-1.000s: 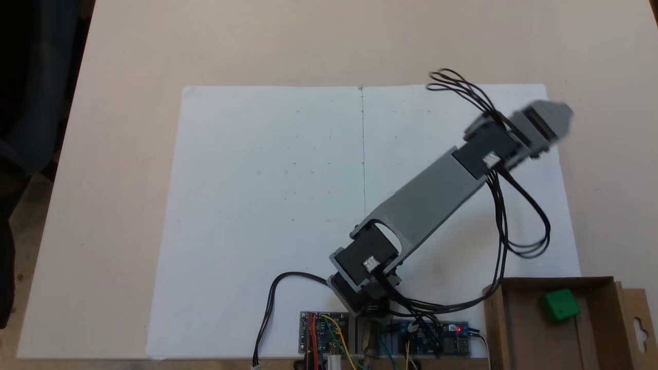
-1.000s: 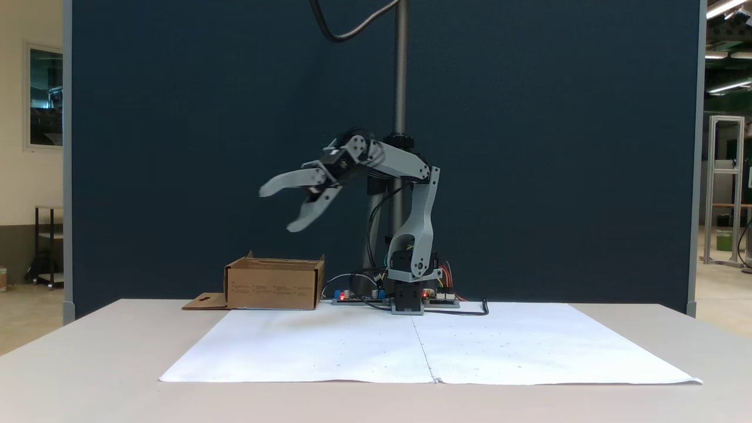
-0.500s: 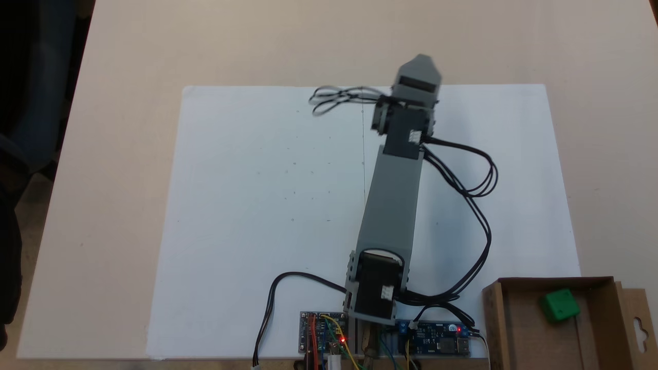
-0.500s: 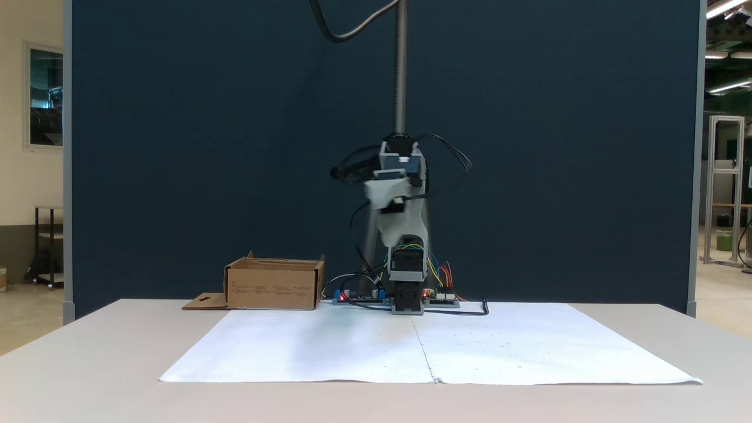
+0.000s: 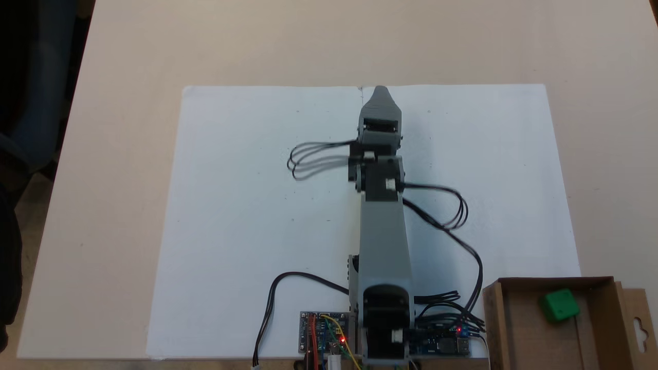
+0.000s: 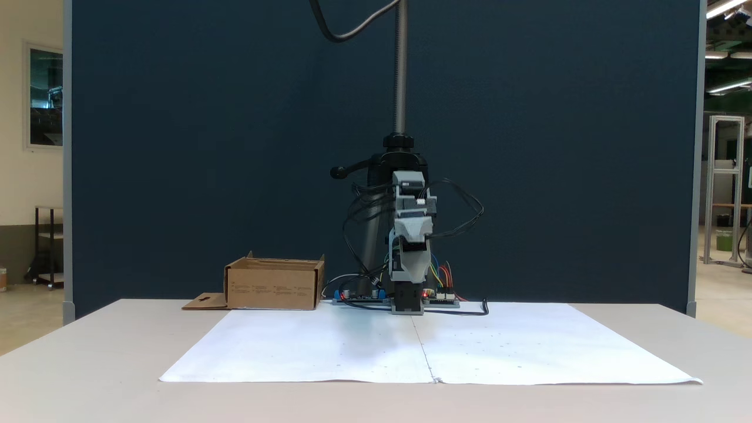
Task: Grasp a green dice and put it in the bin.
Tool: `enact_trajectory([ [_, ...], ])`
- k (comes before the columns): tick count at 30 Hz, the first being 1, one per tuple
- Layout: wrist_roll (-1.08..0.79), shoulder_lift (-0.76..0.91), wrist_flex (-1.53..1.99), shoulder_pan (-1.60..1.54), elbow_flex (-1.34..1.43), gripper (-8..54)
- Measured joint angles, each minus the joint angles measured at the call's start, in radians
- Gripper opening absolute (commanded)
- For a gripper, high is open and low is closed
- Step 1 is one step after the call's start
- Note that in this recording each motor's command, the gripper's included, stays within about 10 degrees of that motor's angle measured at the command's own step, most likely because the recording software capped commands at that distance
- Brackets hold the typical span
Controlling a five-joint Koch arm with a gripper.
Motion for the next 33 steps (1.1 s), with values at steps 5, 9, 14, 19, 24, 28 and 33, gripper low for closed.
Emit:
enact_trajectory([
  [5,-0.011,0.057,-0.152,0.0,0.178,43.2],
  [9,-0.035,0.097,-0.275,0.0,0.327,43.2],
  [14,-0.084,0.104,-0.445,0.0,0.431,43.2],
  [19,-0.098,0.109,-0.603,0.0,0.606,43.2],
  [24,-0.098,0.109,-0.762,0.0,0.695,43.2],
  [28,-0.104,0.11,-0.864,0.0,0.706,43.4],
  [33,-0.104,0.11,-0.963,0.0,0.707,43.4],
])
